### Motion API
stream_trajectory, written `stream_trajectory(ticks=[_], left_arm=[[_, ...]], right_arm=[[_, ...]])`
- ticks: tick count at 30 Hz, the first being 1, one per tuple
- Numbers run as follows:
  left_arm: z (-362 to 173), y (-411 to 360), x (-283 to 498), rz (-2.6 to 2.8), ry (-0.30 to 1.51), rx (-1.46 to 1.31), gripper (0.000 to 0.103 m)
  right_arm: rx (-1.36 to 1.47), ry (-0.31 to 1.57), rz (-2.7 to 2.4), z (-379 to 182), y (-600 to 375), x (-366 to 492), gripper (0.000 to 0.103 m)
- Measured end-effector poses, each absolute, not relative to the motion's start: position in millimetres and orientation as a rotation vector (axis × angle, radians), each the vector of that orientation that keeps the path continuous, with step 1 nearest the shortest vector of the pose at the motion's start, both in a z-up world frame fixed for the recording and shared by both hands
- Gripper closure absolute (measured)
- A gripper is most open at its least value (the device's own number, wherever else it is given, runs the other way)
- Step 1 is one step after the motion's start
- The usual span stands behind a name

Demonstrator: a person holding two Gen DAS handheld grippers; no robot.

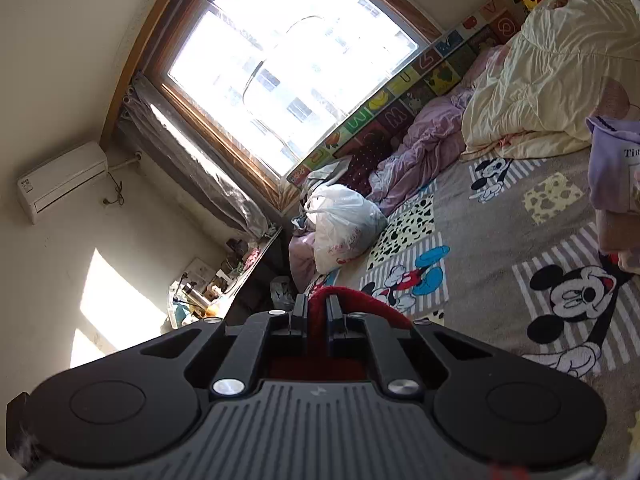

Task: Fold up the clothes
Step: 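Lift the sweater with both grippers and shake it out above the bed, then lower the sweater onto the bed with both grippers, laying it out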

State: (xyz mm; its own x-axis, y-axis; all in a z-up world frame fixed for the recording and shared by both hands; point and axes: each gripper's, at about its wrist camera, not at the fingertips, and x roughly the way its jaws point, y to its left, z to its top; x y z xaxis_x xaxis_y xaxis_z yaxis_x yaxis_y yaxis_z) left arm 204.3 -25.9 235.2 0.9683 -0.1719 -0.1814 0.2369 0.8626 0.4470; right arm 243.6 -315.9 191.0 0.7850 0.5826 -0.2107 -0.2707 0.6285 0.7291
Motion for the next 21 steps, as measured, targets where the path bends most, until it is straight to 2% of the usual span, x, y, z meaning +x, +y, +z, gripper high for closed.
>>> stream_trajectory(ticks=[4, 14, 18, 21], left_arm=[[210, -28, 200, -0.227, 0.108, 0.578, 0.095], [12, -38, 117, -0.409, 0.369, 0.759, 0.095], [-24, -39, 74, -0.443, 0.411, 0.765, 0.095], [-35, -37, 53, -0.441, 0.435, 0.759, 0.096]], right_arm=[[0.727, 0.49, 0.486, 142, -317, 235, 0.093], [0.734, 0.589, 0.415, 7, -324, 197, 0.093], [0.801, 0.646, 0.375, -55, -329, 149, 0.093], [0.813, 0.659, 0.375, -73, -326, 121, 0.093]])
